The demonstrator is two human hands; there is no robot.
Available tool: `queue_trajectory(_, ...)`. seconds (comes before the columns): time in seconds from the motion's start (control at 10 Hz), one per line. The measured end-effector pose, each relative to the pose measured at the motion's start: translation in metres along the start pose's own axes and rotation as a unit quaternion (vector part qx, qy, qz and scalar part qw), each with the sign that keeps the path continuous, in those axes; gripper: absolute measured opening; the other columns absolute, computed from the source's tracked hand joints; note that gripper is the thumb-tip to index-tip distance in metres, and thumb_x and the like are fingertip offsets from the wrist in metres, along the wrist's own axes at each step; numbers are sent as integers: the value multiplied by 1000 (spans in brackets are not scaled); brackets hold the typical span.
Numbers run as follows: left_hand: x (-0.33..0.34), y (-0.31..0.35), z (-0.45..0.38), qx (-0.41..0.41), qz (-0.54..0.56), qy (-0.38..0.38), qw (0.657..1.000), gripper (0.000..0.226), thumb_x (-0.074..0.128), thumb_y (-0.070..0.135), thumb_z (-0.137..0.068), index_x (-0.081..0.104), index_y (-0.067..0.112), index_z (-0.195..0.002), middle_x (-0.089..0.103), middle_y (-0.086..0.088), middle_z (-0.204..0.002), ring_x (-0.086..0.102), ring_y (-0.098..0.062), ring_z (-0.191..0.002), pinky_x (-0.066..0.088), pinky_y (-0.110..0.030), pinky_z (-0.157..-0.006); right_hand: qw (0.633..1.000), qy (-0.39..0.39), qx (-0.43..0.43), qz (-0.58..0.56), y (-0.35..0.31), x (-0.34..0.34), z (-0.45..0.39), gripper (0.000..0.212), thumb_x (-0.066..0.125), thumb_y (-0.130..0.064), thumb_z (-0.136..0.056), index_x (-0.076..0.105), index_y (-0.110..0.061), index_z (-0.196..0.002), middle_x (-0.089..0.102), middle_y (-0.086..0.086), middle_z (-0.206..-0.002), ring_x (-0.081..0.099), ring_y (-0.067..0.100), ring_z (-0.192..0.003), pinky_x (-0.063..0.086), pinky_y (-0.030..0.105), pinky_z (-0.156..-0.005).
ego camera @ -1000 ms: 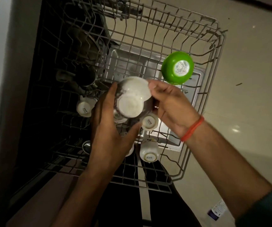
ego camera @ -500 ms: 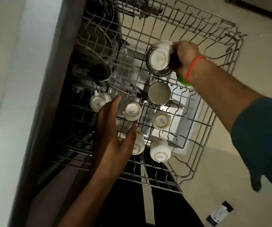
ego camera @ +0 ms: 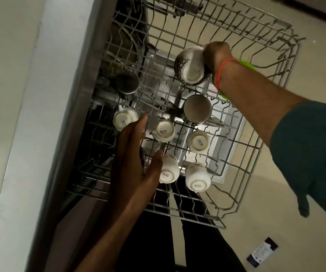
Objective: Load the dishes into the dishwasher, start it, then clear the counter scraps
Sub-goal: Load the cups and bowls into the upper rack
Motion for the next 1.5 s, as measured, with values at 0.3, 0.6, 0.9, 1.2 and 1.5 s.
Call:
queue_trajectory(0.3, -4, 0, 5, -3, -13, -13, 1000, 70, 67, 25, -95, 33, 39, -155, 34, 14, -154, 46, -8, -138, 50, -41, -107, 995, 47, -71, 55, -15, 1, 33, 35, 50, -8, -95, 55, -25, -65, 58, -4, -75, 58, 19, -95, 51, 35, -98)
queue_trajectory(0.6, -3, 5, 11, -12, -11, -4, 1000, 72, 68, 22, -94, 34, 41, -155, 33, 21, -150, 42, 0, -138, 45, -26, -108, 984, 12, -167, 63, -4, -4, 84, 30, 61, -24, -91, 66, -19, -121, 65, 0, -116, 61, 17, -112, 50, 29, -99)
queue_trajectory(0.9, 2, 39, 16, 16, -7, 8, 1000, 71, 66, 18, -98, 32, 32, -158, 33, 12, -156, 33, -3, -146, 36, -37, -120, 978, -41, -204, 16, 25, -17, 203, 42, 60, -30, -89, 63, -18, -129, 61, -2, -129, 55, 9, -119, 43, 26, -106)
queue_trajectory(1.2, -24, 109, 67, 61, -65, 15, 996, 68, 62, 31, -101, 28, 27, -160, 32, 7, -161, 30, 1, -147, 27, -8, -112, 940, -51, -322, 98, 7, -66, 329, 43, 61, -31, -96, 56, -29, -138, 44, -3, -150, 33, 11, -144, 30, 39, -119)
queue_trajectory(1.5, -70, 167, 149, 102, -110, 67, 986, 68, 63, 26, -100, 30, 29, -159, 29, 8, -162, 25, -7, -151, 37, -37, -119, 873, -44, -452, 179, -28, -126, 416, 46, 58, -36, -96, 53, -26, -141, 37, 0, -155, 27, 25, -148, 29, 57, -115)
Point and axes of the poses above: each hand's wrist, its own z-axis away from the middle knuckle, its own x-axis out of the palm, y = z × x, the point moved 2 cm from there along -z, towards the middle knuckle
